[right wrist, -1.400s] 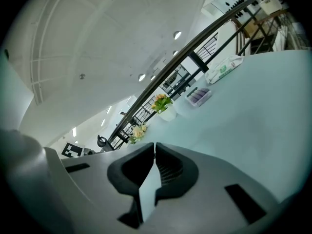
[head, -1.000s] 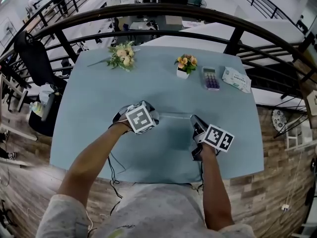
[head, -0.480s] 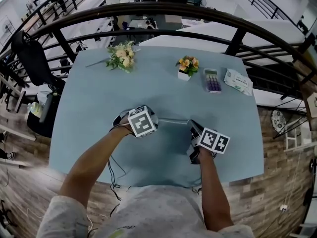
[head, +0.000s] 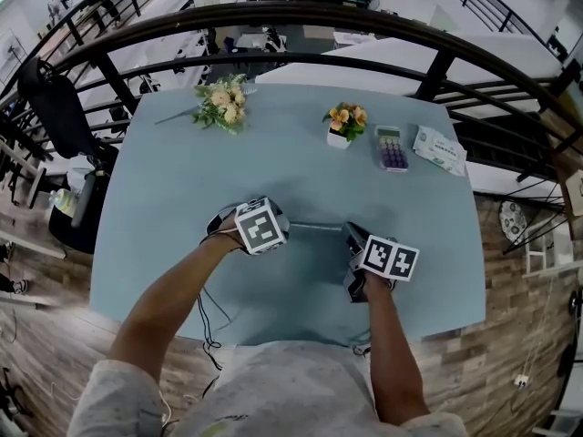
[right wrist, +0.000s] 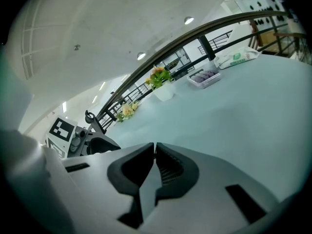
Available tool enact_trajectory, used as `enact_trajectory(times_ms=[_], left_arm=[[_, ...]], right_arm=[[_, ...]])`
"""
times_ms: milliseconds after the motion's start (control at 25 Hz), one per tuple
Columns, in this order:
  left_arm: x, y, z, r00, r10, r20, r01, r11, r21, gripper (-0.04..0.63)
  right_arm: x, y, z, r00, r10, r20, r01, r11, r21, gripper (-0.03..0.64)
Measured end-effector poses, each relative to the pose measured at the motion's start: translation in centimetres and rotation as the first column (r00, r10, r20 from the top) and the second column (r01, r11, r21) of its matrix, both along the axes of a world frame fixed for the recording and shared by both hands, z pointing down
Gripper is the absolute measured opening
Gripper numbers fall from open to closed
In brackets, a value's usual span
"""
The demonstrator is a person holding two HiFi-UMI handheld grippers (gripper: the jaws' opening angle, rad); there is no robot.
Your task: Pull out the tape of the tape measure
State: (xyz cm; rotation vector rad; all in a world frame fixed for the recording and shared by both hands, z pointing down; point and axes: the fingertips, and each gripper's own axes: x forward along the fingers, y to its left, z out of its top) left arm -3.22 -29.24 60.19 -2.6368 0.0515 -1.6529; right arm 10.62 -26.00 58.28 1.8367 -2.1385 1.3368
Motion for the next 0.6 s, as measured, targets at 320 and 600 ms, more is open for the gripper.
enact_trajectory(times_ms=[320, 600], left_arm=[[-0.21, -0.17, 0.55, 1.0, -0.002, 0.0, 0.002, 1.0, -0.025, 0.221], [-0.06, 0.27, 0.59, 1.0, 0.011, -0.016, -0.011, 0.998, -0.054, 0.27]], right_arm=[[-0.11, -0.2, 0.16, 1.0, -0.011, -0.027, 0.01, 1.0, -0.008, 0.017], [-0.25, -0.37, 0.08, 0.998, -0.019, -0.06, 0.019, 1.0, -0.003, 0.033]])
